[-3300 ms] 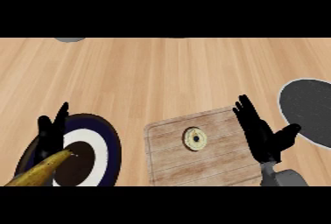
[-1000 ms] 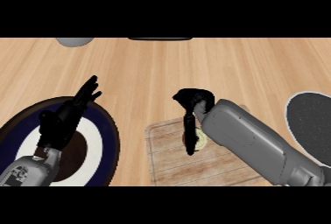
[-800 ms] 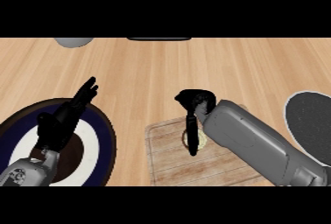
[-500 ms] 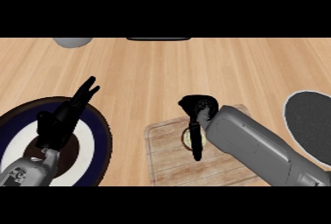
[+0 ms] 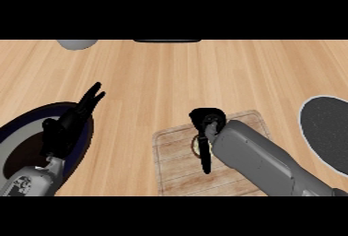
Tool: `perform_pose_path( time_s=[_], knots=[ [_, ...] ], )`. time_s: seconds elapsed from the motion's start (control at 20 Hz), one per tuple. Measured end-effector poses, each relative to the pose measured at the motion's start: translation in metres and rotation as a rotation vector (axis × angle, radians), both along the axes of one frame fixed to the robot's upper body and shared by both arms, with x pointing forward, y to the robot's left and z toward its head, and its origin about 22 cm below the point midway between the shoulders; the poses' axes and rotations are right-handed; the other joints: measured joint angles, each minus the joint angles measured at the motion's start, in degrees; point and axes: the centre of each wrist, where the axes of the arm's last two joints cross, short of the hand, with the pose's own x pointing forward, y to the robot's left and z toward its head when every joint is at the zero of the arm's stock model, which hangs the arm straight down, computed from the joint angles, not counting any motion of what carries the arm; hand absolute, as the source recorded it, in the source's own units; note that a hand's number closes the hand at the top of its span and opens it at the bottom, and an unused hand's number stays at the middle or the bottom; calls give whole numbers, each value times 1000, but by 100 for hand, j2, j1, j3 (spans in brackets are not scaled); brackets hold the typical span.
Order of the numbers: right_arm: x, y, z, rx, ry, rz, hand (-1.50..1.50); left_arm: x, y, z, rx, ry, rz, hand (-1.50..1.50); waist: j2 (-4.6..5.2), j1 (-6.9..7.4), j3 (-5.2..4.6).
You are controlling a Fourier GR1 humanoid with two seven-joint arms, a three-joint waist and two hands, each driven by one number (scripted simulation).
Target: Pick the cupcake from the cutting board and place it in the pan
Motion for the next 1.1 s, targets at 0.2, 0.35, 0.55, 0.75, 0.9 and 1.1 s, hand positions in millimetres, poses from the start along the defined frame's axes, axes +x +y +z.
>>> perform_pose_path(
  time_s=[0.2, 0.35, 0.55, 0.75, 0.9, 1.1],
  knots=[
    [-7, 5, -7, 8, 13, 26, 150, 0, -4, 1, -4, 1, -3, 0, -23, -7, -13],
    [-2, 3, -6, 14, 28, 55, 150, -2, -3, 2, -8, 0, -4, 0, -29, 8, -14],
    [-10, 2, -11, 17, 37, 78, 150, -5, 1, 1, -2, -8, -4, 0, -55, -8, -24],
    [-13, 1, -14, 22, 20, 87, 150, -5, -1, 0, 1, -4, -2, 0, -77, -13, -28],
    [-19, 2, -11, 36, -11, 87, 150, -8, -5, 5, -6, -5, 1, 0, -50, -11, -18],
    [-15, 8, 10, 63, -106, 68, 150, -5, -7, 11, -3, -8, 7, 0, -26, -13, -5]
  ],
)
